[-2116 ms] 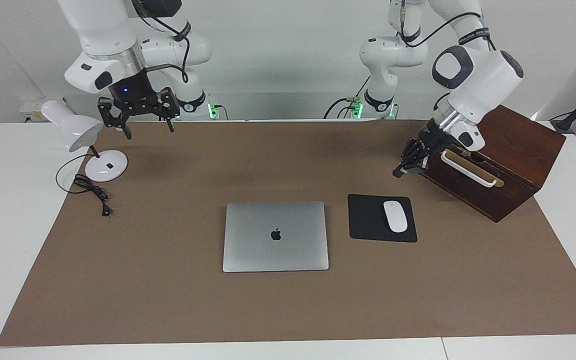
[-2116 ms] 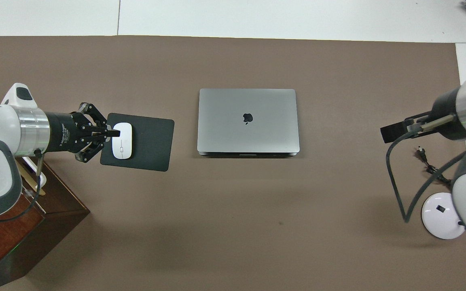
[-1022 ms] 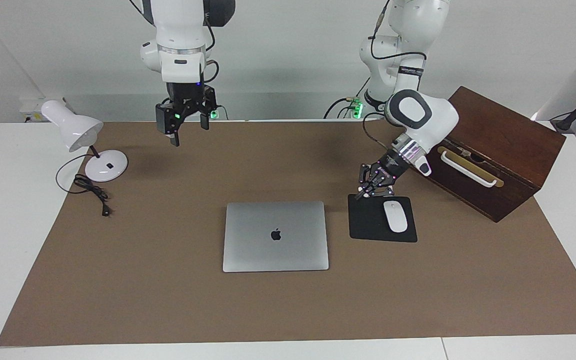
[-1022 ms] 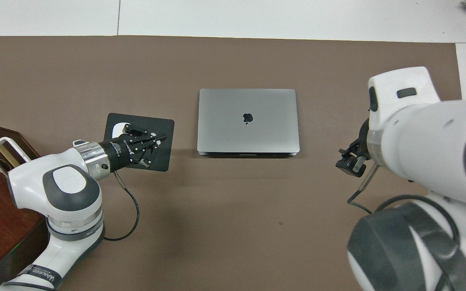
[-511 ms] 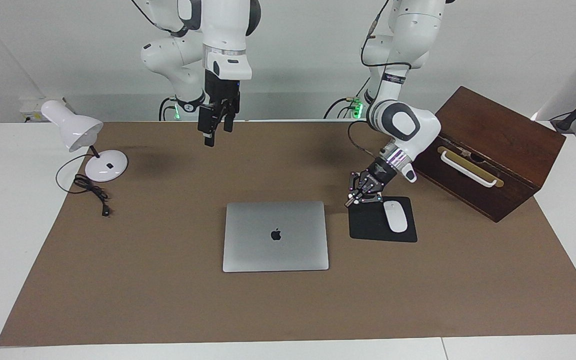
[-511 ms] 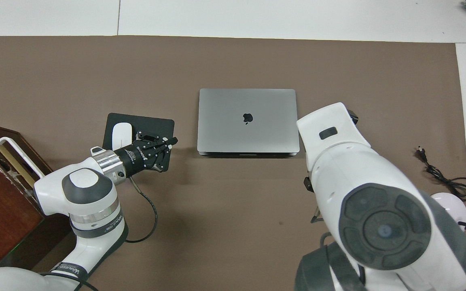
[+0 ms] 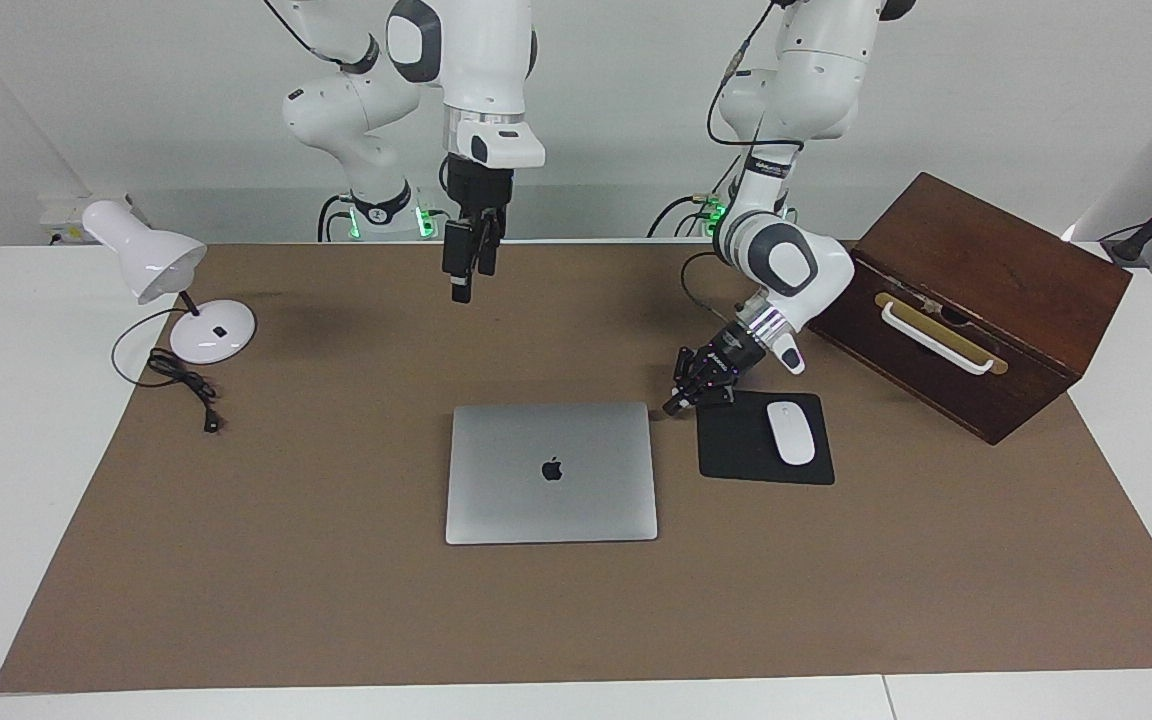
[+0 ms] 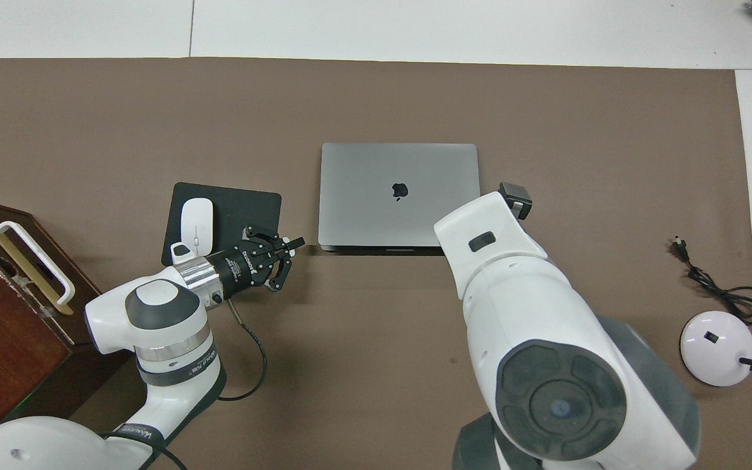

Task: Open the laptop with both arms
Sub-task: 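Place the right gripper at the laptop lid's front edge while the left gripper holds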

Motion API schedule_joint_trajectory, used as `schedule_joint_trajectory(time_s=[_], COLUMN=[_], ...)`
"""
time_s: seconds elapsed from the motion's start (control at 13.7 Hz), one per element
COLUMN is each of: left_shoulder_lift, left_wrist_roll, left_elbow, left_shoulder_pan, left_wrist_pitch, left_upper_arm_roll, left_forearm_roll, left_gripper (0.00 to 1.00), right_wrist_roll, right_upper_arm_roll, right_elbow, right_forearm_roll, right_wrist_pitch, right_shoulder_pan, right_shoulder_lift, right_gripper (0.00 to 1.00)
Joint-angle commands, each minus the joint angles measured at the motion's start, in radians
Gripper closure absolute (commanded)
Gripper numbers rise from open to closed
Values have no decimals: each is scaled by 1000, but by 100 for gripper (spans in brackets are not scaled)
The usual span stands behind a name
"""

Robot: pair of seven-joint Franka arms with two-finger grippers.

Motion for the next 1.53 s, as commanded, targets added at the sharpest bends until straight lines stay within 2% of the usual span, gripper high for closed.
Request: schedule_joint_trajectory(time_s=[0.0,0.44,0.58,0.88,1.17,1.46], left_shoulder_lift=[5,20,25,46,60,76], left_wrist_roll=[47,92,92,92,92,92], left_elbow=[-7,8,17,48,59,80], left_shoulder_pan=[-35,-75,-89,-112,-120,-135], left_wrist_pitch=[-10,29,38,84,98,125], left_upper_arm_roll=[15,13,13,13,13,13], left_forearm_roll=[-40,-120,-131,-170,-186,-198], left_gripper=[100,100,100,100,100,100], right_wrist_roll=[-19,21,93,156,178,253], right_upper_arm_roll=[-1,-1,-1,-1,-1,-1], right_elbow=[-49,-48,-49,-51,-52,-63], right_forearm_roll=[-21,-10,-7,-7,-34,-119], right_wrist_pitch=[50,53,59,122,162,209], right_shoulder_pan=[15,33,33,35,62,75], right_shoulder_lift=[-6,45,58,106,147,195], right_gripper=[0,0,0,0,0,0])
